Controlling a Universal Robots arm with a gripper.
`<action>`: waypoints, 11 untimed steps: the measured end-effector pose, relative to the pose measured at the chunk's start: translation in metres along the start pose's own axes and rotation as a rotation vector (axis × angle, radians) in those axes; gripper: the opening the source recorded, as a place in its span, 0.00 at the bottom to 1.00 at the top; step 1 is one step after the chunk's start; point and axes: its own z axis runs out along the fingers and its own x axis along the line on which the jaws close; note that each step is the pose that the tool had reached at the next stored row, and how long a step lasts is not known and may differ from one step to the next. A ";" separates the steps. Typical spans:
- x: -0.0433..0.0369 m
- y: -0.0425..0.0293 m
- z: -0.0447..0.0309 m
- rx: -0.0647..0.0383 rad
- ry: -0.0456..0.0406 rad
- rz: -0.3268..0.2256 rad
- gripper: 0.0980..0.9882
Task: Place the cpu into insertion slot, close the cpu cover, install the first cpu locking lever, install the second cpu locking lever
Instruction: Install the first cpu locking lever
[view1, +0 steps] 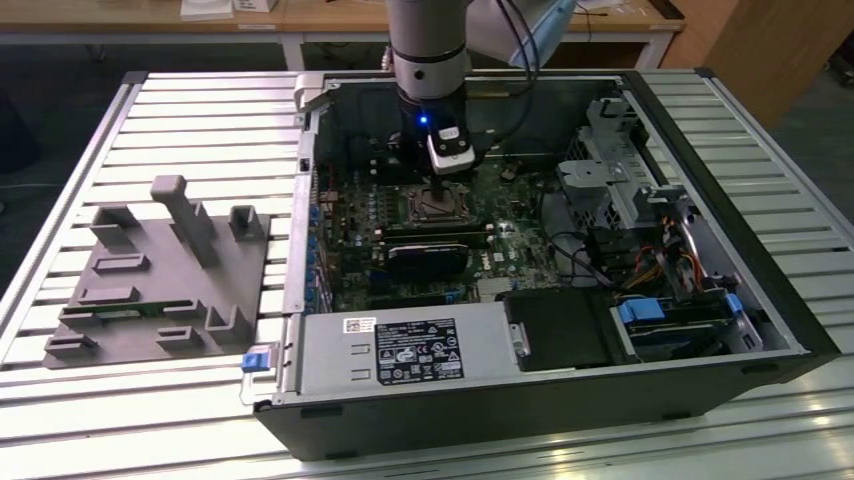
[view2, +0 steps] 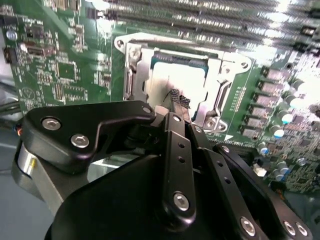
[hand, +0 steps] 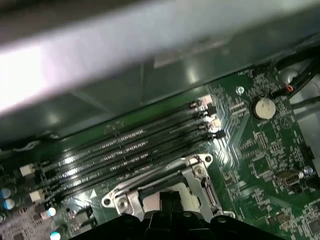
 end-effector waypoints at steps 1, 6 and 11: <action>-0.0006 -0.0014 0.0000 0.001 0.0009 0.000 0.01; -0.0029 -0.0055 0.0005 0.007 0.0093 0.000 0.01; -0.0030 -0.0059 0.0005 0.009 0.0126 0.000 0.01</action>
